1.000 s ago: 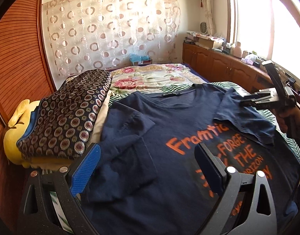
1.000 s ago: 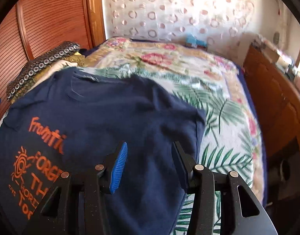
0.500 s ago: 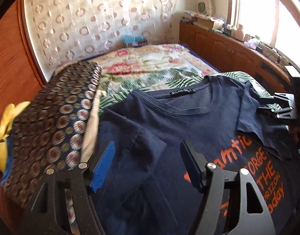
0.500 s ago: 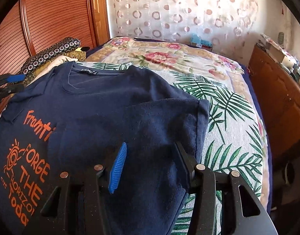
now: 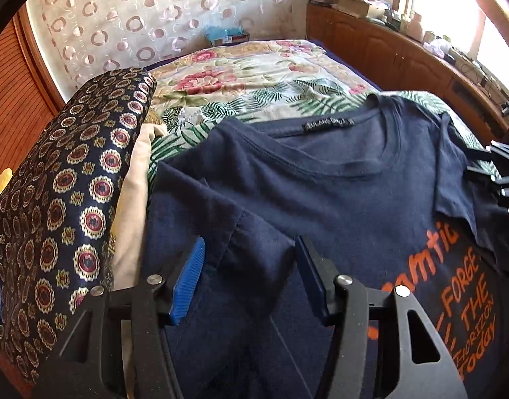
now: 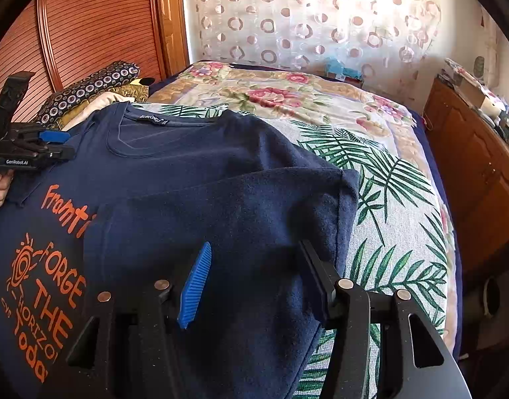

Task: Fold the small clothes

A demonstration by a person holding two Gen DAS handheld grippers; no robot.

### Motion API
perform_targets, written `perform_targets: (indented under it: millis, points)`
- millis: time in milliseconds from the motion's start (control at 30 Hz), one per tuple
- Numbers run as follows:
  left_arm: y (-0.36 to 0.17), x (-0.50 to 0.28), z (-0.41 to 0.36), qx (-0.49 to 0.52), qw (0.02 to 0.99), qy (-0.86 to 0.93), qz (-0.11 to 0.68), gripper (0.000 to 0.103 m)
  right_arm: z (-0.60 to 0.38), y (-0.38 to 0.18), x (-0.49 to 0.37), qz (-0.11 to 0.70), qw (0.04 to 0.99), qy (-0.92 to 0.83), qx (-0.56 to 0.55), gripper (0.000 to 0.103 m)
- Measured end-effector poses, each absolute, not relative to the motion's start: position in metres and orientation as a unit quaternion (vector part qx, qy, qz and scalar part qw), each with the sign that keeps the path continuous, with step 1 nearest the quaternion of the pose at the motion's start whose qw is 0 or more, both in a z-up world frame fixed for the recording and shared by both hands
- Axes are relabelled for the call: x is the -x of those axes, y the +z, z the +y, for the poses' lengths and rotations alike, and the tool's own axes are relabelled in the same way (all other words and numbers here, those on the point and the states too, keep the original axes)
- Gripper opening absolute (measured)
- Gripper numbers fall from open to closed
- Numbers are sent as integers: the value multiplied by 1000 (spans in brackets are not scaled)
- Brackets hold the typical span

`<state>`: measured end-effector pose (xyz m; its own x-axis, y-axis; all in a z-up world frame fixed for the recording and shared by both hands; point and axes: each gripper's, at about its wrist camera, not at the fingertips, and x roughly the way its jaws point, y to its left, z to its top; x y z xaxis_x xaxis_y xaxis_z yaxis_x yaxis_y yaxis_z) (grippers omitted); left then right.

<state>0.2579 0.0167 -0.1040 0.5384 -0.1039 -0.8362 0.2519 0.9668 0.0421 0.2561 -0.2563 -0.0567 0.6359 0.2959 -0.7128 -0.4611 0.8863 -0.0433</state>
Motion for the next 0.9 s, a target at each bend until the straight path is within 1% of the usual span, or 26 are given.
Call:
perform_targets:
  millis: [100,133,200,267,367,467,600,700,900]
  points:
    - [-105,-258,16,-89,872,-106,470,58,-256,-57,-256,371,897,211,112,57]
    - [-104,-259,17,-90,871,-107,470,56,-256,-57,-256,371,897,212,112,57]
    - [-102,-258,14,-97,872,-110,467,46,-256,-57,-256,371,897,212,112,57]
    - [-99,-258,14,-103,873,-114,464,15,-256,-57,-256,370,898,211,112,57]
    - [-84,-255,23,-91,885,-106,443,8,-256,-57,-256,370,898,211,112,57]
    - [-59,-249,39,-80,908,-79,404,5,-256,-57,-256,370,898,211,112,57]
    - [-30,-242,71,-49,926,-49,370,5,-256,-58,-256,369,898,211,112,57]
    - [-19,-238,91,-21,933,-44,357,5,-256,-58,-256,369,898,212,112,57]
    - [-21,-229,106,-3,937,-42,347,5,-271,-54,-258,368,902,214,70,57]
